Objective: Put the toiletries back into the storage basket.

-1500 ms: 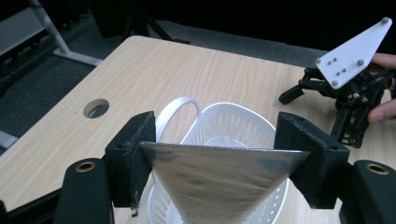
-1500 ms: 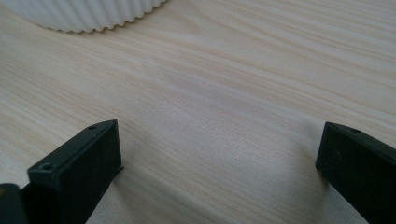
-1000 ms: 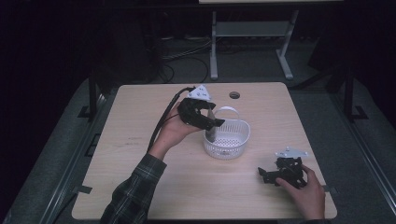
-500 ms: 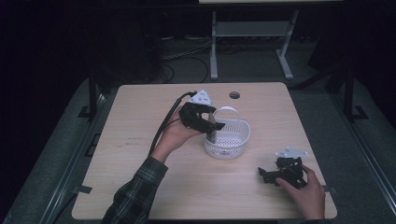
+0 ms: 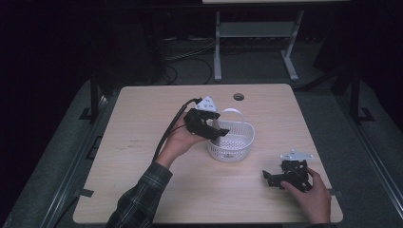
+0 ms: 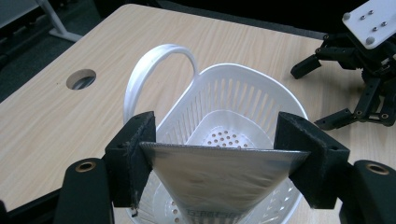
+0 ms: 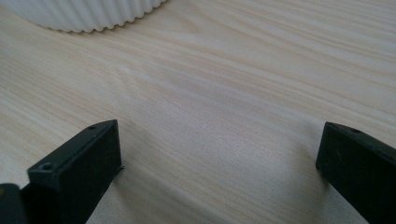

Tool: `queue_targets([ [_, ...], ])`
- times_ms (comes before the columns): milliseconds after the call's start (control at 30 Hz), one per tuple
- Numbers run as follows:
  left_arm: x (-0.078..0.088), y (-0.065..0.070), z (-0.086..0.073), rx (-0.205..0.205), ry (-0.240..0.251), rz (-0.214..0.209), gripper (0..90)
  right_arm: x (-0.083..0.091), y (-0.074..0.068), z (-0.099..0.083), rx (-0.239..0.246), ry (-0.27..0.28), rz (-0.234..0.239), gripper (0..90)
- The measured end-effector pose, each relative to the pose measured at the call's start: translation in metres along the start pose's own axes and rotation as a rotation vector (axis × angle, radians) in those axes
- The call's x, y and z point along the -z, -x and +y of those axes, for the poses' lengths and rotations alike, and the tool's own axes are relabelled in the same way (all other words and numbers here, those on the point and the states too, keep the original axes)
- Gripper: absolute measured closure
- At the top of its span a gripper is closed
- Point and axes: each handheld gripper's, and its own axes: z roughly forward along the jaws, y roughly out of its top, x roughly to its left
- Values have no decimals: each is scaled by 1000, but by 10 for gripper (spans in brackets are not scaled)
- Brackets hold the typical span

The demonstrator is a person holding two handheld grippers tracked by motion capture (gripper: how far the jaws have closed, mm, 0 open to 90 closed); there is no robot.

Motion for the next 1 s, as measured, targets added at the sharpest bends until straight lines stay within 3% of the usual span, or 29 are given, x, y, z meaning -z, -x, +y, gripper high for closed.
queue_targets([
  [1000, -11, 2, -18, 4, -24, 1, 295, 0, 0, 0, -1, 0, 2, 0],
])
